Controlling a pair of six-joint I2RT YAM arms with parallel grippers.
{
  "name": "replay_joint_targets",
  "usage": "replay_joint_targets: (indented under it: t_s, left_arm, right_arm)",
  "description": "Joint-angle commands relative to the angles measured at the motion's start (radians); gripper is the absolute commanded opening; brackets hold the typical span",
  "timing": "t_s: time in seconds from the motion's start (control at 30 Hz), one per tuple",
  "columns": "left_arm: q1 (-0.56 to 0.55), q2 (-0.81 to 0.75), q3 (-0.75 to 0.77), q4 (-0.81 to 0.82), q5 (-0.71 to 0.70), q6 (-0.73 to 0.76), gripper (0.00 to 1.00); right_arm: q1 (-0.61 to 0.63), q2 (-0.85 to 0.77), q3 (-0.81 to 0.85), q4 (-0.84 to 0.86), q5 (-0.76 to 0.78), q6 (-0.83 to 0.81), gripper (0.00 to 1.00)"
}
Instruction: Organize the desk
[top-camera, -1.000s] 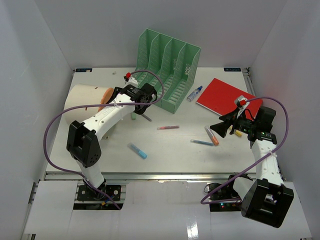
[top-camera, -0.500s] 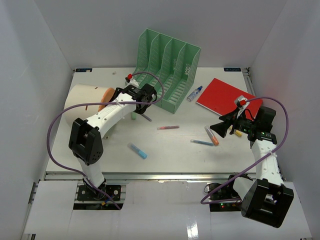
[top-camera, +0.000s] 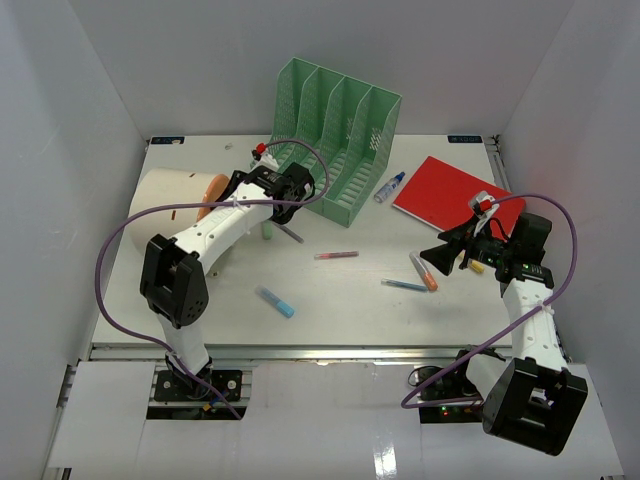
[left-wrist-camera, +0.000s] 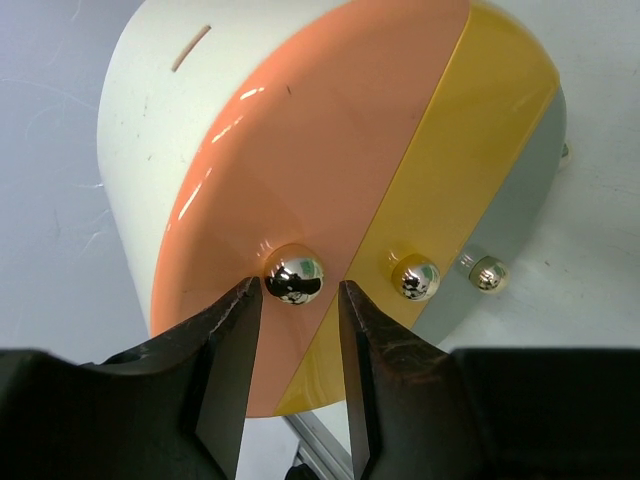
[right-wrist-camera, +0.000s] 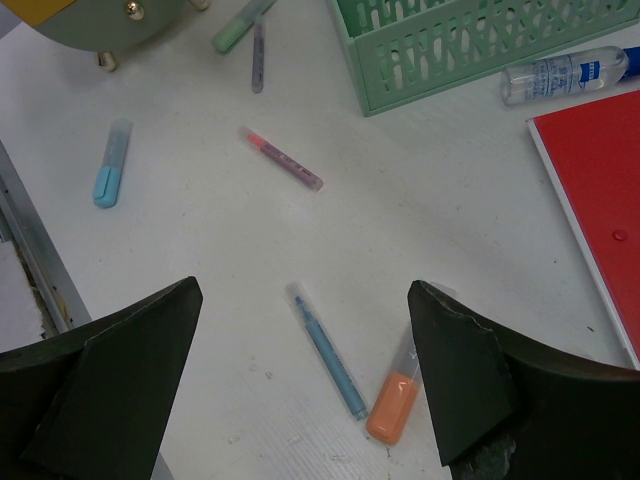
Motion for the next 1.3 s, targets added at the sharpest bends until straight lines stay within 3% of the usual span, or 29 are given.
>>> replay_joint_targets:
  t_s: [0.0, 0.47, 0.93, 1.27]
  left_arm:
    - [0.007, -0.031, 0.027, 0.028, -0.044, 0.011, 0.47]
    - [0.024, -0.036, -0.029, 0.066, -0.033, 0.028, 0.45]
    - [0.021, -0.081, -0.029, 0.061, 0.023, 0.017, 0.07]
    - [-0.102, -0.109, 0.008, -0.001, 0.083, -0.079, 0.00]
  right_arm:
    - [0.006, 0.000, 0.001, 0.019, -0.027, 0.002, 0.90]
    - [0.006, -0.008, 0.002, 0.017, -0.026, -0.001, 0.90]
    - [0.006, -0.011, 0.002, 0.014, -0.029, -0.001, 0.90]
    - [0.005, -0.010, 0.002, 0.017, -0.027, -0.001, 0.90]
